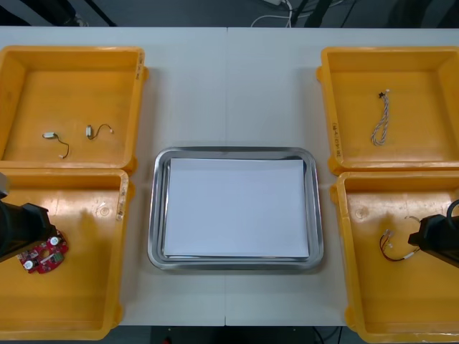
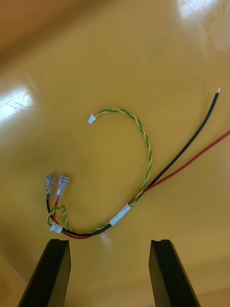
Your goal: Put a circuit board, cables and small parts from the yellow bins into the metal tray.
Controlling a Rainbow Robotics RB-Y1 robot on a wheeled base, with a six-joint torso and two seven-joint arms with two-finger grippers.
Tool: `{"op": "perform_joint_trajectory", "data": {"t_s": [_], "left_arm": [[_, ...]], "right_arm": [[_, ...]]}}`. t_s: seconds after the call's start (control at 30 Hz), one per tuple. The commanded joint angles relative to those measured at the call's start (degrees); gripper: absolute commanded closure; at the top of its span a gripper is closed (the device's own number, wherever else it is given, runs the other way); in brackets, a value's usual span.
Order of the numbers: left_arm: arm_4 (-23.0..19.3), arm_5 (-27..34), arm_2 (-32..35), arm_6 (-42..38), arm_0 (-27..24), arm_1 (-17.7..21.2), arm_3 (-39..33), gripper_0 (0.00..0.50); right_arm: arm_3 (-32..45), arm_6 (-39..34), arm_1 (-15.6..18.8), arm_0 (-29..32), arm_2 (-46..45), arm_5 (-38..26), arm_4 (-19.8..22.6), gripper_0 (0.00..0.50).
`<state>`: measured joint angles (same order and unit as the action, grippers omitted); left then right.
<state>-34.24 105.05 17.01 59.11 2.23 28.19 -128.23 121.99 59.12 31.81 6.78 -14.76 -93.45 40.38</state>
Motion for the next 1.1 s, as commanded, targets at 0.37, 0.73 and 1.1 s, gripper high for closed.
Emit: {"op": "perform_joint_trajectory", "data": {"t_s": [0.37, 0.73, 1.1], "left_arm": [[3.56, -7.49, -1.54, -7.78, 6.47, -2.79, -2.02, 0.000], [4.79, -10.66, -4.35, -9.36, 8.49, -2.79, -1.41, 0.000], [5.85, -14.61, -5.93, -9.45, 8.67, -2.70, 1.67, 0.000]], "right_arm": [[-1.67, -17.29, -2.02, 0.86, 0.61, 0.46, -2.94, 0.025], [-5.89, -26.17, -2.02, -1.86, 4.21, 0.81, -3.73, 0.023], [-9.84, -29.50, -2.02, -4.76, 5.71, 2.40, -4.08, 0.024]]}}
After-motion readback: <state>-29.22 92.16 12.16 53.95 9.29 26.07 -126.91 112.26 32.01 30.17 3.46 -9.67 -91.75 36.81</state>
